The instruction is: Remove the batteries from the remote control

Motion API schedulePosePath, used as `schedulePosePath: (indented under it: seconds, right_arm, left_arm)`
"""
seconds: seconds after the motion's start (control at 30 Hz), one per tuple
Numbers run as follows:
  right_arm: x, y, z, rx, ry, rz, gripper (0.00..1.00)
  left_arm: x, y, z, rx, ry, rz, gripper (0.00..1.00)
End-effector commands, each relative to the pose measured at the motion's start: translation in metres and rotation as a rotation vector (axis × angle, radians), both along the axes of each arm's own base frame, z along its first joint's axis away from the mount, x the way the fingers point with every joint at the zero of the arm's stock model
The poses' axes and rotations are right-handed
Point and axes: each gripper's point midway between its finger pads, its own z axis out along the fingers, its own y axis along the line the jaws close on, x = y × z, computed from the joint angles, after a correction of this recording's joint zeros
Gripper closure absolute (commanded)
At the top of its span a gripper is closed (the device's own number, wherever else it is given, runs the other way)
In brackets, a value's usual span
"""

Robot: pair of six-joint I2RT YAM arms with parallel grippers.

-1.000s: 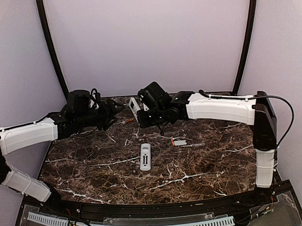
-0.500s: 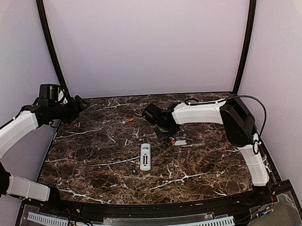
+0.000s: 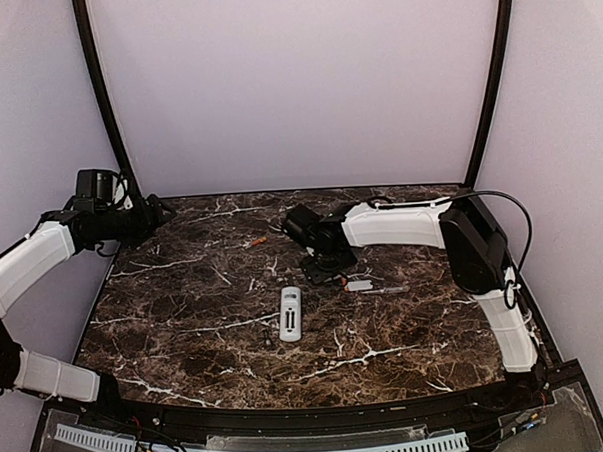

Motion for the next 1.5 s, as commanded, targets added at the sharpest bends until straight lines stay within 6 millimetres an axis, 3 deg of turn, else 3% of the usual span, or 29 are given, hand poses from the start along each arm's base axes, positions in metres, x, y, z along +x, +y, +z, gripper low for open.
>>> schedulePosePath:
  seconds: [0.0,0.23,0.4,0.53,0.63,0.73,0.83,1.0,1.13,1.2,1.33,1.47]
  right_arm:
    - [-0.011,0.022,0.032,0.145,0.018,0.037,0.22]
    - [-0.019,0.032,0.071,0.318,0.017,0.058,0.08]
    - [-0.008,0.013,0.088,0.470,0.009,0.017,0.05]
    - [0.014,-0.039,0.094,0.523,-0.039,-0.067,0.05]
    - [0.033,-0.107,0.102,0.541,-0.108,-0.175,0.04]
    - [0.044,-0.172,0.116,0.574,-0.195,-0.264,0.04]
    - [0.047,-0.233,0.135,0.592,-0.310,-0.338,0.03]
    - [0.036,-0.313,0.156,0.561,-0.542,-0.429,0.03]
    - [0.015,-0.345,0.172,0.488,-0.799,-0.425,0.01]
    - [0.000,-0.357,0.164,0.449,-0.880,-0.435,0.01]
    - [-0.011,-0.361,0.159,0.397,-0.979,-0.381,0.01]
    - [-0.008,-0.364,0.154,0.362,-1.002,-0.376,0.01]
  left_arm:
    - [-0.004,0.003,-0.005,0.018,0.002,-0.006,0.20]
    - [-0.004,0.009,-0.003,0.008,-0.042,0.044,0.20]
    - [0.007,0.022,-0.029,0.006,-0.088,0.142,0.20]
    - [0.025,0.041,-0.052,0.095,-0.118,0.200,0.19]
    - [0.032,0.074,-0.065,0.098,-0.123,0.288,0.19]
    - [0.027,0.116,-0.063,0.075,-0.178,0.397,0.18]
    - [0.016,0.141,-0.054,0.186,-0.229,0.456,0.17]
    - [0.001,0.149,-0.039,0.367,-0.344,0.433,0.16]
    - [-0.005,0.142,-0.028,0.466,-0.456,0.361,0.09]
    - [-0.003,0.136,-0.028,0.492,-0.498,0.311,0.04]
    - [0.003,0.128,-0.043,0.505,-0.494,0.249,0.01]
    - [0.009,0.126,-0.052,0.497,-0.490,0.232,0.01]
